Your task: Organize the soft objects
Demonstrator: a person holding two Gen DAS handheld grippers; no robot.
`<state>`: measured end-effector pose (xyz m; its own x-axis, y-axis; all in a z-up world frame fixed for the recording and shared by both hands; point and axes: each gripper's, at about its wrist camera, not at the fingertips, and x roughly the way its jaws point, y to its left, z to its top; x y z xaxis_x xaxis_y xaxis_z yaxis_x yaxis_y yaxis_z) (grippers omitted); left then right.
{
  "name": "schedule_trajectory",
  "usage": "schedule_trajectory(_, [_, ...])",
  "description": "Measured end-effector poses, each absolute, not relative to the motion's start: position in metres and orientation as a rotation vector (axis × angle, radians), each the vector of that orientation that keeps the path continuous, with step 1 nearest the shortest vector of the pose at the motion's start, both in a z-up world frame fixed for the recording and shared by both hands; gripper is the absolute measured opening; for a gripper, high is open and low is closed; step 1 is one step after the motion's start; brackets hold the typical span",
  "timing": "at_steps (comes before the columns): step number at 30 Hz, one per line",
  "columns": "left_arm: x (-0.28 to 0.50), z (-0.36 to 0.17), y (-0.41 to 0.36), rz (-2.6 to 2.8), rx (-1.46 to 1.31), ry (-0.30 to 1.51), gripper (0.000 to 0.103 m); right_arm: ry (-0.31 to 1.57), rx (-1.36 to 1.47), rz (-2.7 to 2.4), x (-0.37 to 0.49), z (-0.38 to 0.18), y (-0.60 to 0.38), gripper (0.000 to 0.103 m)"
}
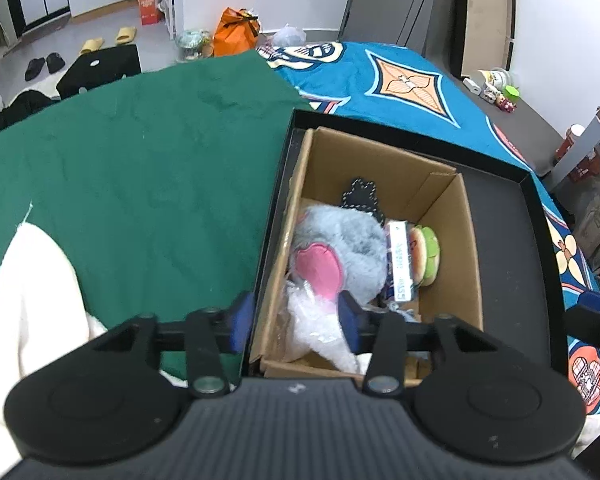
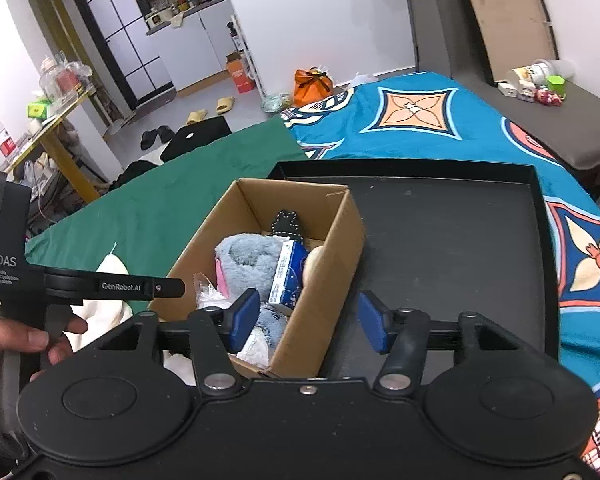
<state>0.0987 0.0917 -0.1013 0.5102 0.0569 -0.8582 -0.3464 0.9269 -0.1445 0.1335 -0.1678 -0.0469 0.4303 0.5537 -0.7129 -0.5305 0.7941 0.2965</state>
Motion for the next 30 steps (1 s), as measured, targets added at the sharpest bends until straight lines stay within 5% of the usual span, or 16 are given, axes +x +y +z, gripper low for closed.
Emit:
schedule_trajectory(9, [0.100, -0.077, 0.070, 0.239, -0.270, 1.021, 0.069, 0.893, 0.093, 0.666, 0.132, -0.040, -0.191, 0.069])
schedule_trajectory(22, [0.083, -0.032, 0.041, 0.203, -0.220, 0.992, 0.103, 0.879, 0.163, 0.592, 0.127, -0.020, -0.234, 0.103])
schedule_trajectory(30, [0.065, -0.002, 0.029, 0.162, -0.200, 0.953, 0.103, 0.861, 0.189, 0.537, 0.117, 0.002, -0.260, 0.103])
